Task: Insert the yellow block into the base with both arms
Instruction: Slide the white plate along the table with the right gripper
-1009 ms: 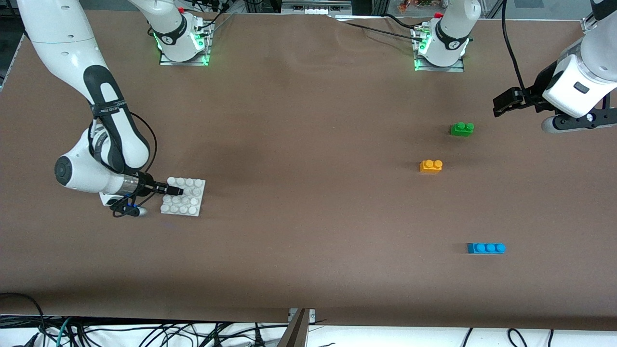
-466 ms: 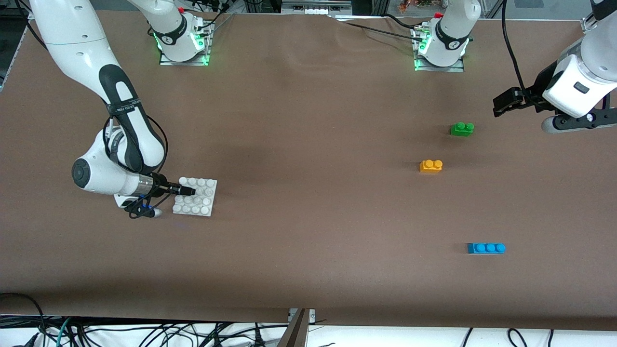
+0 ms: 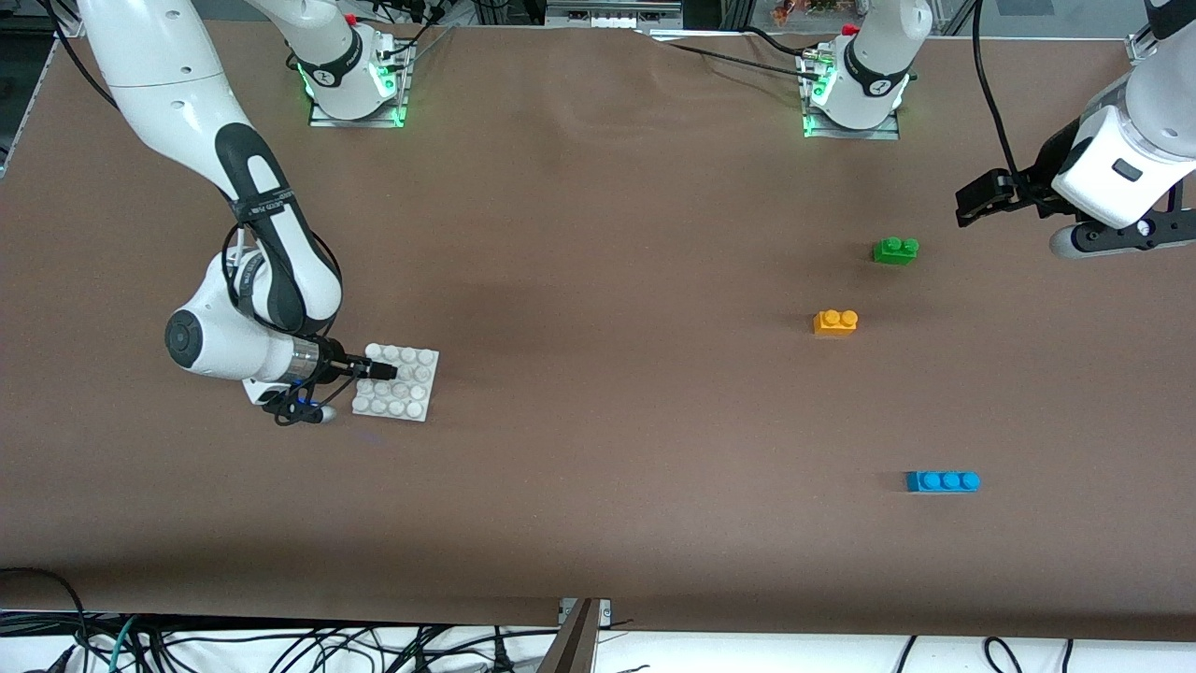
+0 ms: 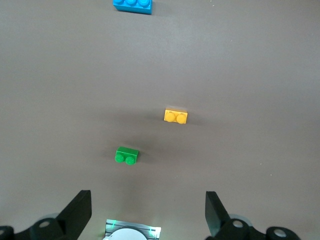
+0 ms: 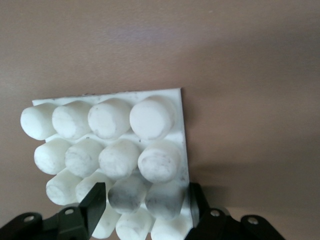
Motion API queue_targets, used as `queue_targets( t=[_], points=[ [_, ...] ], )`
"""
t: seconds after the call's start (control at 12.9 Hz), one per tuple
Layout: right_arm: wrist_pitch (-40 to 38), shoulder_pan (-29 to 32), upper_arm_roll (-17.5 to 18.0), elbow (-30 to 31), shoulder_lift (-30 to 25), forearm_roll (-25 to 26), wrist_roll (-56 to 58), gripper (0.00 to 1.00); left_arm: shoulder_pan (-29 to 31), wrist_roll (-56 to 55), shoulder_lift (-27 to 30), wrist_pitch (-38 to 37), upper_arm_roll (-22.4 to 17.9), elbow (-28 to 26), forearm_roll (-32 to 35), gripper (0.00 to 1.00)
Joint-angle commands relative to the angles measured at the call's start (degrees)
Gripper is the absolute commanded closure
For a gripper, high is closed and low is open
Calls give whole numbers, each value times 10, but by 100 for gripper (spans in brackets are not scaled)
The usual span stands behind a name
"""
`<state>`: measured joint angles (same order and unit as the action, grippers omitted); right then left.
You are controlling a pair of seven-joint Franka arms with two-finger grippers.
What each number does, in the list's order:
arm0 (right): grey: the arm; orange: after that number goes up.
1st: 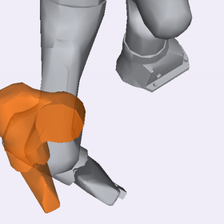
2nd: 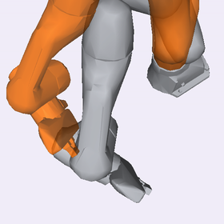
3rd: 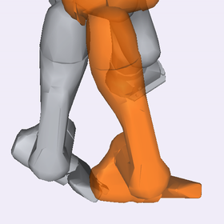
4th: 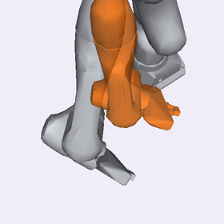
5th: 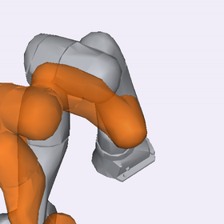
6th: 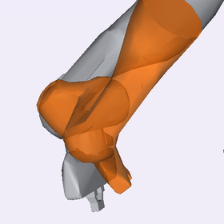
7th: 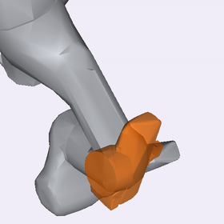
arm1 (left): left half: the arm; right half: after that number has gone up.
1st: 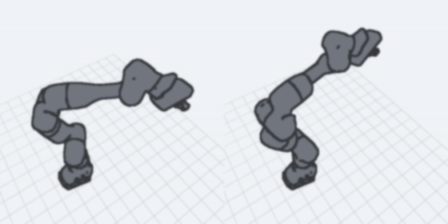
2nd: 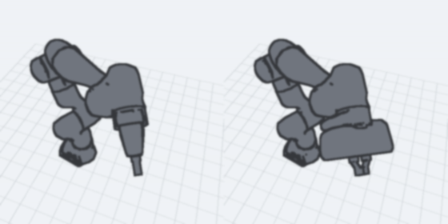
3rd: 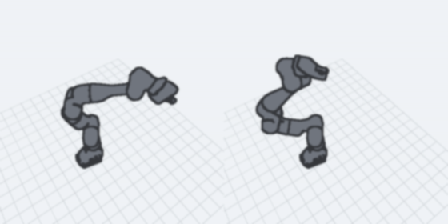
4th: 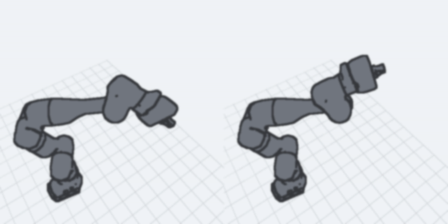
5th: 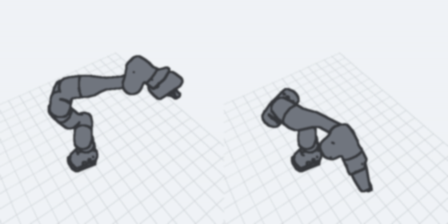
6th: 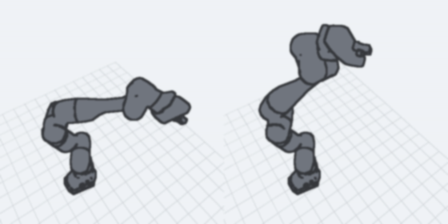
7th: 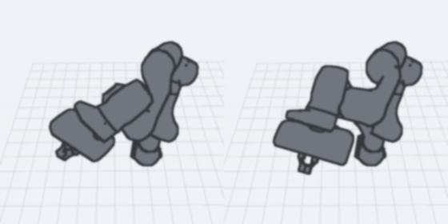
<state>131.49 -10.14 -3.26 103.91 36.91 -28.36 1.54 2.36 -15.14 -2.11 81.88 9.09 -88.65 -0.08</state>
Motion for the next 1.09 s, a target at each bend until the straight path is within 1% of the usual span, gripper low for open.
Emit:
queue_targets(
  t=[0.0,0.31,0.7,1.01],
  points=[
    [-4,-19,1,-25,23,-13,-20,22,4,4,5,-2,2,2,-12,0],
    [-3,-48,1,-34,26,-12,-59,22,4,3,6,-3,3,1,-12,0],
    [2,-74,1,-41,39,-12,-64,23,4,3,6,-3,3,2,-12,0],
    [2,-92,1,-62,47,-12,-70,23,4,5,5,-3,0,1,-12,0]
  ],
)
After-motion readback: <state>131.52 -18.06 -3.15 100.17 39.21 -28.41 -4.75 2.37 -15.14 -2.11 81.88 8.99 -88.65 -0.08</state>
